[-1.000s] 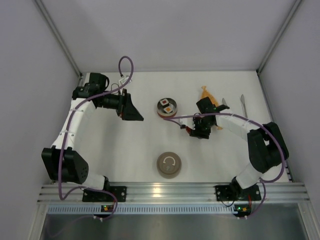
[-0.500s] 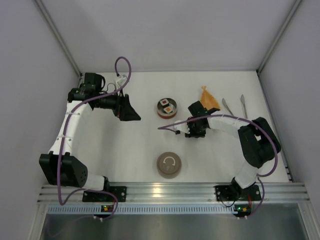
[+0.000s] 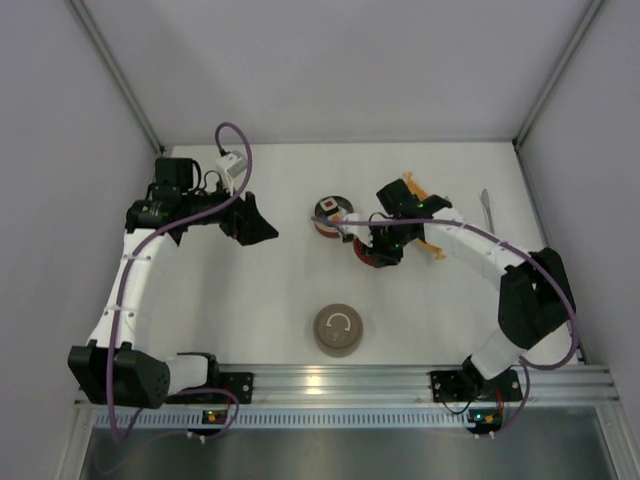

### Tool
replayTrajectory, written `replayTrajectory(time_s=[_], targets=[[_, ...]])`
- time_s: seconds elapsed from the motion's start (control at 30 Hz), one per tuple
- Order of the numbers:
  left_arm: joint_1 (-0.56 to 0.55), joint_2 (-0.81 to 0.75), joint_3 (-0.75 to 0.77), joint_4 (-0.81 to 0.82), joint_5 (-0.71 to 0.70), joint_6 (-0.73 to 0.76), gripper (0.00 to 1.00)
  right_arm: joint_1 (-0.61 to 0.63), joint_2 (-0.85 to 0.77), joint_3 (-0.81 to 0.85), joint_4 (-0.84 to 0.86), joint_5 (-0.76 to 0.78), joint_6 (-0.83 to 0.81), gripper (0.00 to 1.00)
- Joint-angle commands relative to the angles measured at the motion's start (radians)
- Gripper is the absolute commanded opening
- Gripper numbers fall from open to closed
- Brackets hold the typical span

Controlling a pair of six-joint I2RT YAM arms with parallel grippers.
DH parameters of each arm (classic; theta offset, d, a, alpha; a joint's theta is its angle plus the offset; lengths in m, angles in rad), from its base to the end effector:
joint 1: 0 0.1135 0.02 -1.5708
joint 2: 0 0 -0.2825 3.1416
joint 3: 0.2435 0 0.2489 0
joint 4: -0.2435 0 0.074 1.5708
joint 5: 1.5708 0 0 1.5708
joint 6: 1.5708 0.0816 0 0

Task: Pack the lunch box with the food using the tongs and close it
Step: Pick up the box lid from the center of the board.

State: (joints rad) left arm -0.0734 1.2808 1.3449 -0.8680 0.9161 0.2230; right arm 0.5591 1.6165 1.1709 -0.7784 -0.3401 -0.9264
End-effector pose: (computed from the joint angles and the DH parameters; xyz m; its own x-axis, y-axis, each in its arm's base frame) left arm 0.2568 -0.0838 0.3705 -0.5691 0.1769 -0.8030 0.7377 0.5412 -0.4036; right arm 0.2637 0.1971 0.2038 -0.0023 -0.8905 -0.4550 -0.9955 0.0452 -0.0833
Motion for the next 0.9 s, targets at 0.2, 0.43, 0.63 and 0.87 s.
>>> replayTrajectory(time_s=[0.2, 0.43, 0.63, 0.87], targets=[[0.003, -0.164, -0.104, 0.380, 0.055, -0.129, 0.98, -0.036, -0.193, 0.366, -0.148, -0.543, 0.310, 0.00], [-0.029, -0.127, -0.168, 0.564, 0.225, -0.262, 0.81, -0.034, -0.263, 0.443, -0.139, -0.706, 0.376, 0.00], [-0.163, -0.135, -0.153, 0.611, 0.190, -0.092, 0.80, -0.039, -0.251, 0.423, -0.102, -0.856, 0.478, 0.00], [-0.267, -0.140, -0.006, 0.288, 0.084, 0.399, 0.93, -0.037, -0.202, 0.429, -0.238, -0.930, 0.407, 0.00]])
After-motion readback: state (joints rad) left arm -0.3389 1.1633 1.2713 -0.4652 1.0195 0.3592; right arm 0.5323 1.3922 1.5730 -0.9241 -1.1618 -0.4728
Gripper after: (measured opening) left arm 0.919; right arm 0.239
